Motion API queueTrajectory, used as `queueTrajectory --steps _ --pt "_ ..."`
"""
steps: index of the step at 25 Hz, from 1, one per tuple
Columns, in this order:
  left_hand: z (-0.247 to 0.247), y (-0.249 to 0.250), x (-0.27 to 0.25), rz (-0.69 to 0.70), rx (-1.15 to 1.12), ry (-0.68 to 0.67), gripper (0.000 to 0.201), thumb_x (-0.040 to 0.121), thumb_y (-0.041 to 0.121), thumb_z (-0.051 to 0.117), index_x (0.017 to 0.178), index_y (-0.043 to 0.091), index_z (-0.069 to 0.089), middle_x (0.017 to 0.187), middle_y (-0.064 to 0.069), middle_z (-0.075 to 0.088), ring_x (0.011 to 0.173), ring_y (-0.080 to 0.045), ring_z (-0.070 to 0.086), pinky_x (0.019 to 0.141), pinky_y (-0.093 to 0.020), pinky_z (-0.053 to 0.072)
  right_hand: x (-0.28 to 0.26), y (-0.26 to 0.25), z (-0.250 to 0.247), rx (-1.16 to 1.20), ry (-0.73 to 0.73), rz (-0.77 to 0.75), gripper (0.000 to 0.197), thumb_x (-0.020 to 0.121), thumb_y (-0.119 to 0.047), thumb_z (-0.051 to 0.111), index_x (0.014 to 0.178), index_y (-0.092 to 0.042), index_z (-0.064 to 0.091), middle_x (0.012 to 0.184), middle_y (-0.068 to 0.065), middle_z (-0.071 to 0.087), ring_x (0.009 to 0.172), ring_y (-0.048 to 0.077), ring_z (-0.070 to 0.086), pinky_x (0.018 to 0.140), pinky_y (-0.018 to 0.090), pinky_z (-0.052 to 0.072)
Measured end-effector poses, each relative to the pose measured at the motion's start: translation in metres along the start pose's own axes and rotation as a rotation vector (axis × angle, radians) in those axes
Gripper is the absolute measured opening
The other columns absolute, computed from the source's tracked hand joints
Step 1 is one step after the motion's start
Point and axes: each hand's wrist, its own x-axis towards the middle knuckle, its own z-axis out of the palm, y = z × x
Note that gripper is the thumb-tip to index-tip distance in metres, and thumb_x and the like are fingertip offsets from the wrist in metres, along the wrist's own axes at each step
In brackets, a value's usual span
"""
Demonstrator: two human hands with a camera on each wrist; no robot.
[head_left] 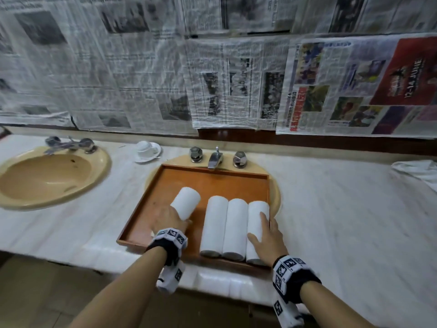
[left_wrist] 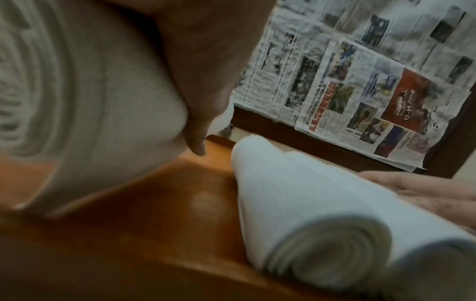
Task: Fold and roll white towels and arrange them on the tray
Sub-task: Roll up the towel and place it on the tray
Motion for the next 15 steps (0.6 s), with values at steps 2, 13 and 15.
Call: queueTrajectory --steps 2,13,15 --pt "0.024 0.001 -0.001 -0.032 0.017 -0.063 0.081 0.059 0.065 0.079 0.113 0.013 0.047 0.106 -0.005 0.062 0.101 -0.028 0.061 0.083 -0.039 0.045 -0.003 0.001 0.005 0.042 -0.033 0.008 0.078 0.098 -0.049 0.043 0.152 -0.033 -0.010 0.162 0.005 -0.009 0.145 0.030 0.019 0.114 0.044 0.025" --pt "0.025 0.017 0.011 0.076 0.075 -0.281 0.068 0.090 0.067 0.043 0.097 0.001 0.058 0.103 -0.012 0.053 0.105 -0.031 0.056 0.084 -0.033 0.044 -0.006 -0.004 0.012 0.237 -0.027 0.053 0.076 0.098 -0.050 0.043 0.150 -0.043 -0.012 0.162 0.005 -0.012 0.150 0.022 0.002 0.119 0.041 0.015" --pt "0.023 0.013 0.015 0.079 0.075 -0.311 0.072 0.091 0.067 0.042 0.115 0.001 0.058 0.117 -0.014 0.050 0.109 -0.033 0.053 0.085 -0.033 0.044 -0.006 -0.005 0.013 0.278 -0.028 0.078 0.077 0.097 -0.049 0.045 0.149 -0.045 -0.012 0.161 0.007 -0.014 0.150 0.023 0.000 0.119 0.042 0.013"
